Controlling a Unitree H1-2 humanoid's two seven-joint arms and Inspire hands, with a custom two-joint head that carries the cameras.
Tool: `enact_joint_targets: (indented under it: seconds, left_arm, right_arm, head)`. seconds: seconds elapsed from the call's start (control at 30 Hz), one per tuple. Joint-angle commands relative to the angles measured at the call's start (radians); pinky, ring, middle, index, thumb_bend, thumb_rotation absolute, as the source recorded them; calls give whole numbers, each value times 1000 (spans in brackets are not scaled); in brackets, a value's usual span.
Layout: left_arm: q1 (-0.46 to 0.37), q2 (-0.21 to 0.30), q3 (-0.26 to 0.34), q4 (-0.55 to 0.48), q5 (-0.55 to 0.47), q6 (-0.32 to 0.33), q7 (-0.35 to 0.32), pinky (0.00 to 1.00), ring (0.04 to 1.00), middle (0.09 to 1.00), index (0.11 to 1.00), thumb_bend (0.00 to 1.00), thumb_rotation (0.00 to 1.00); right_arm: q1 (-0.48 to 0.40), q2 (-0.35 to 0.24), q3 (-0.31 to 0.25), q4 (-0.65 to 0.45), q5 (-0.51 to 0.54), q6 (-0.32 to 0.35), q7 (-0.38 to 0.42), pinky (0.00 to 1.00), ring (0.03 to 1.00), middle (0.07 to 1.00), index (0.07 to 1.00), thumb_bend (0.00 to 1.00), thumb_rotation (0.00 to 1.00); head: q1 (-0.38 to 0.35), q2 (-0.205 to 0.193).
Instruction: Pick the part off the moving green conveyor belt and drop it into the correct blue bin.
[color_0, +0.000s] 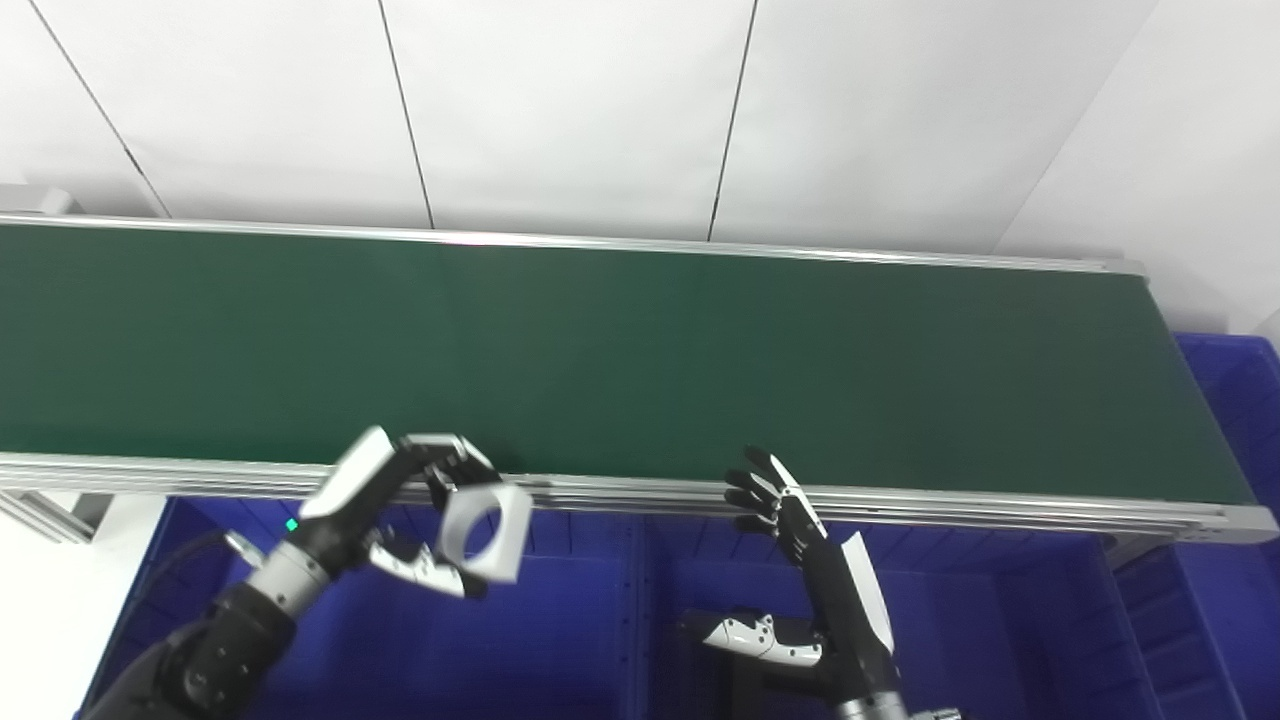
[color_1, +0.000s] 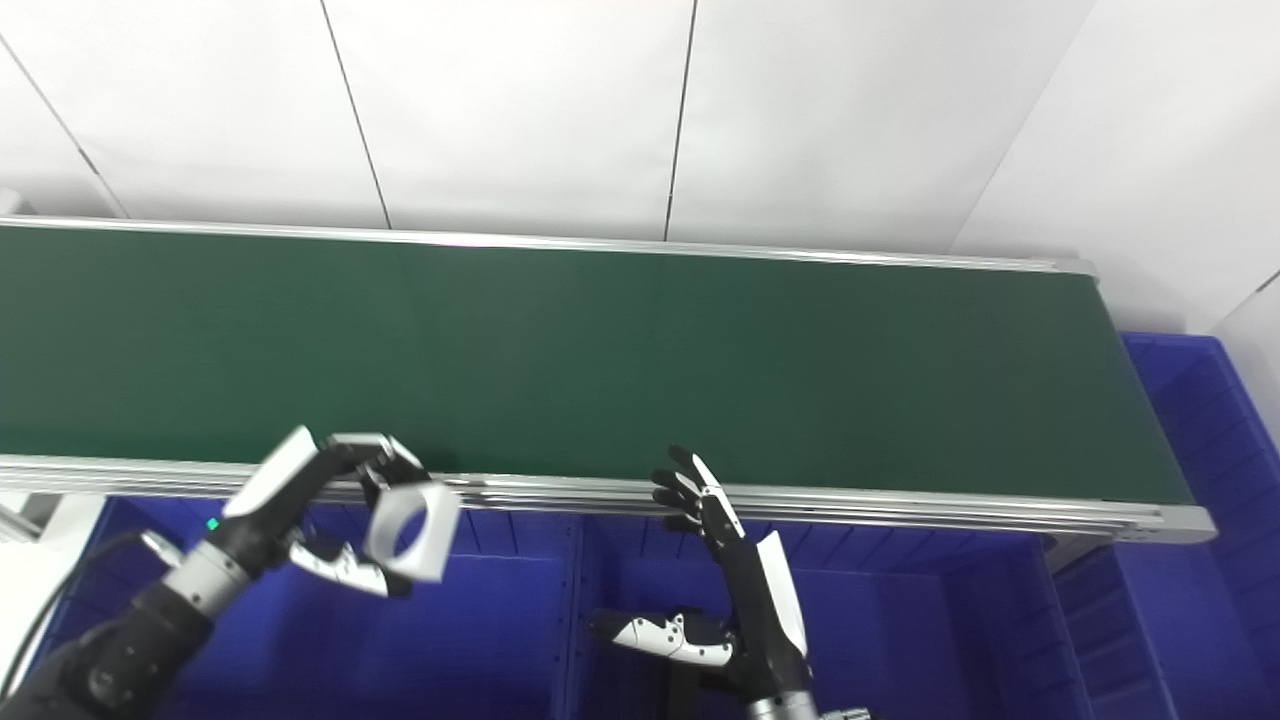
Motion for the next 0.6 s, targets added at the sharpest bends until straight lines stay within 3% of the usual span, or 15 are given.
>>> enact_joint_targets:
  seconds: [0.0, 0.27, 0.43, 0.57]
  left_arm:
    - [-5, 0, 1, -44, 34, -22, -23, 428, 426, 491, 528, 497, 0]
    - [20, -33, -22, -99, 141, 100, -147, 407, 408, 480, 543, 495, 0]
    - [15, -39, -26, -86, 241, 133, -152, 453, 422, 500, 540, 496, 0]
    - [22, -39, -33, -119, 335, 202, -169, 488, 430, 520, 530, 496, 0]
  right_arm:
    - [-1, 2, -3, -41, 18, 5, -6, 727, 807, 842, 934, 884, 347]
    - [-1, 3, -8, -47, 24, 6, -10, 726, 808, 838, 932, 881, 344]
    - [-2, 5, -10, -49, 24, 5, -12, 727, 812, 840, 933, 876, 348]
    - [0, 6, -11, -52, 22, 6, -13, 723, 811, 839, 933, 879, 353]
  head:
    - [0, 2]
    - [-1, 10]
    - [-5, 13]
    - [-5, 14]
